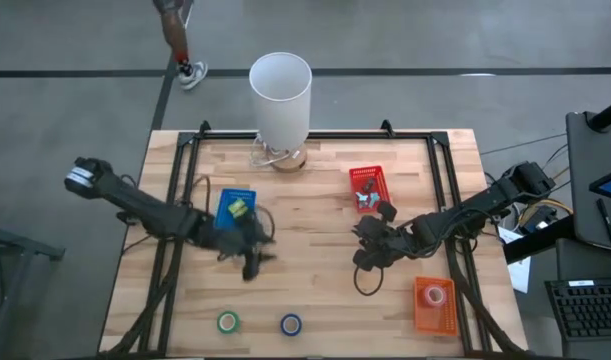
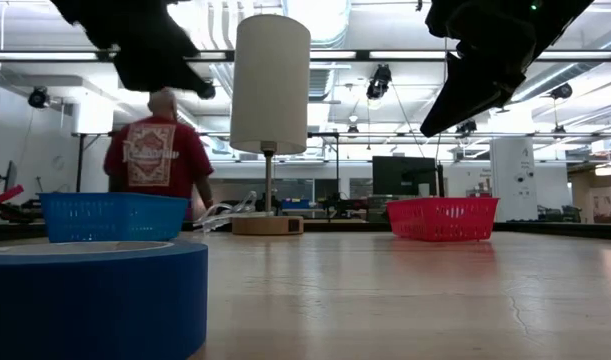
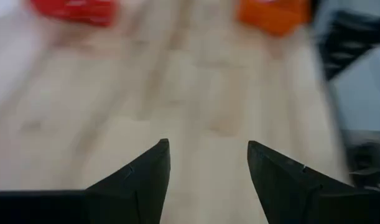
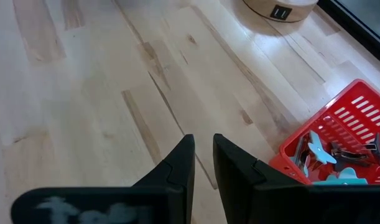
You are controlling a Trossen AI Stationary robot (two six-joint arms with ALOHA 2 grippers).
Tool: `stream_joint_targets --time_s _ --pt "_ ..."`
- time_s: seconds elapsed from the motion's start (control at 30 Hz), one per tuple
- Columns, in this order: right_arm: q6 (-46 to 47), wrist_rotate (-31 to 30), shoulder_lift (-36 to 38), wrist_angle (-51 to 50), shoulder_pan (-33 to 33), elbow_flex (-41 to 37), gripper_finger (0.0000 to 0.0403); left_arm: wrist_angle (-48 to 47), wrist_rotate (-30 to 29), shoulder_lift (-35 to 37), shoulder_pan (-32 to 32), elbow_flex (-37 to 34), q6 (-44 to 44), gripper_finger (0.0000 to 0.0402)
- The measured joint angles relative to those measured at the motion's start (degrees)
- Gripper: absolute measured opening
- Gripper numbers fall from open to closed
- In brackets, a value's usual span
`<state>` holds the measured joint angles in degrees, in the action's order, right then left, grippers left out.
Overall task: Pick and place Stapler, Stapler remover, tape
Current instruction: Put the blue tape into the orange basket
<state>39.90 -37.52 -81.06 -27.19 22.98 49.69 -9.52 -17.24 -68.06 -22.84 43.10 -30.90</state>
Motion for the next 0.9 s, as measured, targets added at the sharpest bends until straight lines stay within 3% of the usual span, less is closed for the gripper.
stream_joint_targets --time_s 0.13,0.33,0.6,0.73,0.9 --pt "-0.03 0.00 0.00 1.07 -0.01 0.00 0.0052 9.06 0.06 -5.01 -6.31 -0.05 -1.93 0.0215" --pt "-0.04 0.00 0.00 1.61 -0.02 0.00 0.0052 19.32 -0.11 -14.28 -10.26 1.26 -3.77 0.0214" --pt "-0.04 0.03 0.00 2.29 -0.02 0.00 0.0052 18.33 5.16 -26.88 -11.31 8.17 -5.30 0.0214" --pt "-0.21 0.00 0.00 2.24 -0.02 -0.14 0.0052 12.71 9.71 -32.79 -11.62 13.83 -5.33 0.0214" --pt "-0.26 0.00 0.00 2.29 -0.02 -0.24 0.0052 2.01 9.76 -37.06 -11.62 20.74 -3.95 0.0214"
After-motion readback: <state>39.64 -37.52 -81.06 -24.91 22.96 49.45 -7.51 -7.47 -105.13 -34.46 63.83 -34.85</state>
